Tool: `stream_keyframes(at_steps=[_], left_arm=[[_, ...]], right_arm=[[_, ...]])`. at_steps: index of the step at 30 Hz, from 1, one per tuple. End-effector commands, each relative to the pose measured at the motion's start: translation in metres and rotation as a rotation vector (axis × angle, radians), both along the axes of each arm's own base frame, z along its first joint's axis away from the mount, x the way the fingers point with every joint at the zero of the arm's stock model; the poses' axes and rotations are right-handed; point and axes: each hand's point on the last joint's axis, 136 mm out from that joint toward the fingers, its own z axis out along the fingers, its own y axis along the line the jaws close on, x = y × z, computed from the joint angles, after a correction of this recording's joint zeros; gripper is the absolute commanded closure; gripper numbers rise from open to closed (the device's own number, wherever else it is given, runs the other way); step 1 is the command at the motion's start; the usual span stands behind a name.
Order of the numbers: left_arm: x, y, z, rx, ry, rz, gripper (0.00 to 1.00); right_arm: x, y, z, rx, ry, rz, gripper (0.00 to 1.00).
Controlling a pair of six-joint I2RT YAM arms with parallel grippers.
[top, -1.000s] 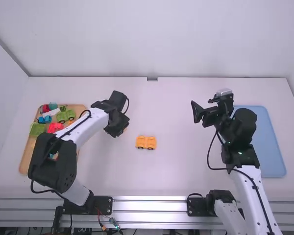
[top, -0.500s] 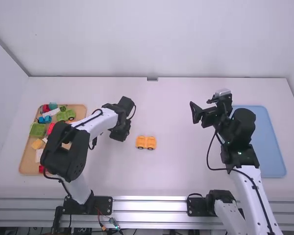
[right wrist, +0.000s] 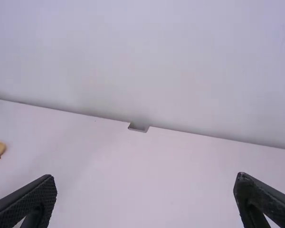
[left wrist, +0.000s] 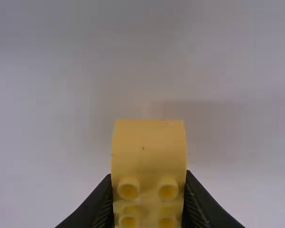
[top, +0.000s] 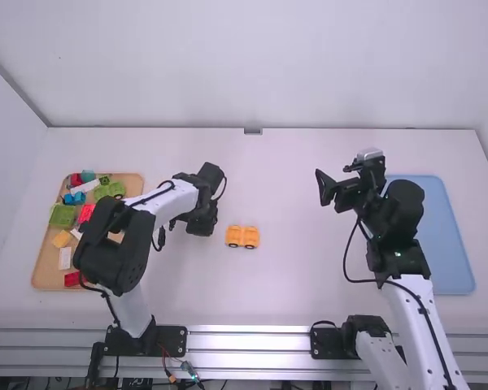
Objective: Assemble lego blocks to make yellow taxi
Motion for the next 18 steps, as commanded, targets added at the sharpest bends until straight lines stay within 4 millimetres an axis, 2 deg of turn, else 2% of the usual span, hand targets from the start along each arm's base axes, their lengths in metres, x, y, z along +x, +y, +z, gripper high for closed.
stream_keyframes(at_steps=[1,15,16,18], left_arm=[[-0.012,0.002,-0.009,0.006,0.042,0.022,0.98],[-0.012,-0.001,-0.022,-0.014,0.008,0.017,0.97],[-0.012,-0.001,-0.022,-0.015,0.008,0.017,0.95],[-0.012,-0.001,-0.022,-0.015,0.008,0.016,0.76]], right_arm=[[0.001,0.001,0.017,0.003,-0.035,0.007,0.01],[0.001,0.001,0.017,0.003,-0.034,0.006,0.01],[0.001,0.001,0.017,0.003,-0.034,0.006,0.01],[0.001,0.001,0.017,0.004,-0.034,0.007,0.01]])
